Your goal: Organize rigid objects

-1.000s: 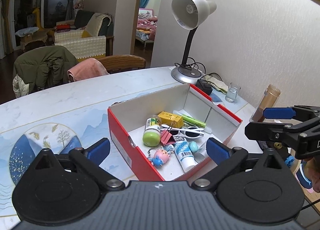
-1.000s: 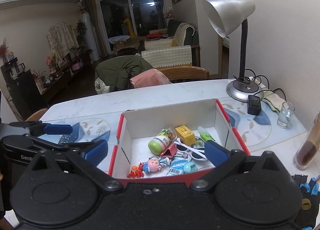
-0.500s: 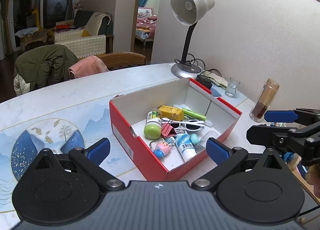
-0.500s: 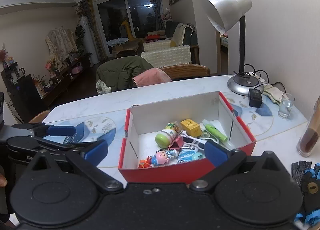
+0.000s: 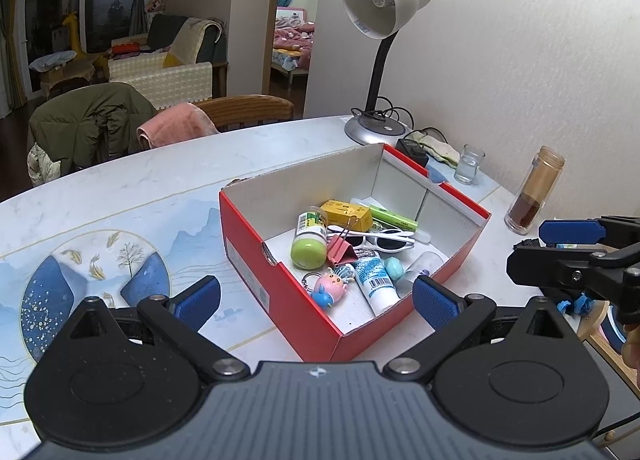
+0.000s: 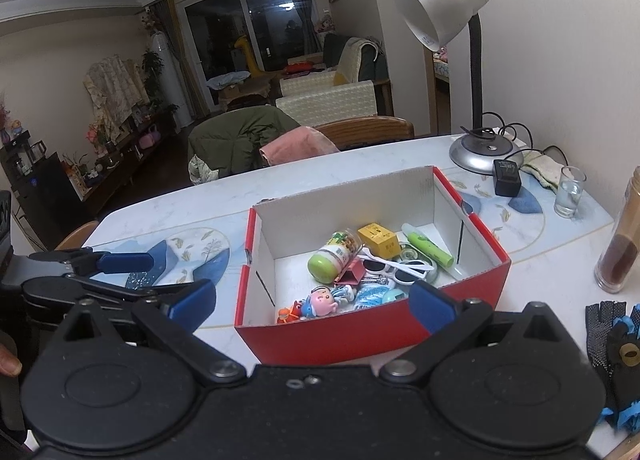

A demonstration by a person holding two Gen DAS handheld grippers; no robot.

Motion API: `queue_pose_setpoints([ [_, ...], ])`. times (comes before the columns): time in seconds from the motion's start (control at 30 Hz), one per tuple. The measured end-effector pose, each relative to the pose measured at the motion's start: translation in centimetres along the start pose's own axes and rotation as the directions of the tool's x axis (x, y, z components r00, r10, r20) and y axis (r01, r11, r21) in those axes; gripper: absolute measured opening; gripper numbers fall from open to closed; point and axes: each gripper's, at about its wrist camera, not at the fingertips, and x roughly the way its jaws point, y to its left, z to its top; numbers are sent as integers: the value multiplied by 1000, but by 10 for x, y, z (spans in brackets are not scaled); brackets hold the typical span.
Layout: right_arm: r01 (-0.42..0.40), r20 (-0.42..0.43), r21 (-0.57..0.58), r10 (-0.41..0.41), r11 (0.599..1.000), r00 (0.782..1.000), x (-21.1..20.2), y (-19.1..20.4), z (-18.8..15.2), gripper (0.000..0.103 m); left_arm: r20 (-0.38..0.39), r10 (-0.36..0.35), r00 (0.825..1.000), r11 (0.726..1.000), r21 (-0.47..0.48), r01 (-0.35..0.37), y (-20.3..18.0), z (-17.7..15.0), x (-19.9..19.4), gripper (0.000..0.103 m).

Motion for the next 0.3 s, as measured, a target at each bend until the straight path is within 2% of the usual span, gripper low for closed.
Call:
queue_pose_setpoints([
  [0.3,-2,-3,3,2,1000,1000,1,-1,0,103,3,4,1000,1000,1,-4,5,2,3,103],
])
